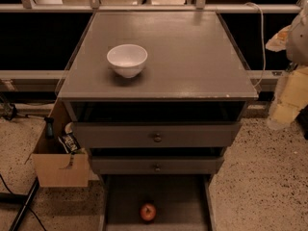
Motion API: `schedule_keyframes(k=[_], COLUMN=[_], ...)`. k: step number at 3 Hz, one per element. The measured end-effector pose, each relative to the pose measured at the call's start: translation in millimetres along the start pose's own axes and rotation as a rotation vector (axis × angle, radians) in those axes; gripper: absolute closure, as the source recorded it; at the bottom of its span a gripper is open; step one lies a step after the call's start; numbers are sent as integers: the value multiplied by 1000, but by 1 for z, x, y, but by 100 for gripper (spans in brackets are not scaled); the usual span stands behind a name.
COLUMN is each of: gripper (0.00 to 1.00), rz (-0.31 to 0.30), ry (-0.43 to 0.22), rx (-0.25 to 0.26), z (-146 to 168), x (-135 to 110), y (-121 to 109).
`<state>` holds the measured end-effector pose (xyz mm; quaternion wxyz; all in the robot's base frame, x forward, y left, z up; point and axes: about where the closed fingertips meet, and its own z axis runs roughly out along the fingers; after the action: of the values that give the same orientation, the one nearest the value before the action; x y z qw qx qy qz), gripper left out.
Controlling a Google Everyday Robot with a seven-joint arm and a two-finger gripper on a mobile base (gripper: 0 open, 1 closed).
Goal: Pick apple from bottom drawer and place on counter
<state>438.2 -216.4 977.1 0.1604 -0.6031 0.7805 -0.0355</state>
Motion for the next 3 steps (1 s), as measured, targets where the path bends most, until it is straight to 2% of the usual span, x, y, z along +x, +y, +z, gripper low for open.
schedule_keyframes(k=[1,2,3], gripper=[0,0,0], rz=[0,56,99], ry=[0,-128,-244], rx=[0,-50,-134], z=[0,24,67], x=[0,-6,-19], y=[0,16,47])
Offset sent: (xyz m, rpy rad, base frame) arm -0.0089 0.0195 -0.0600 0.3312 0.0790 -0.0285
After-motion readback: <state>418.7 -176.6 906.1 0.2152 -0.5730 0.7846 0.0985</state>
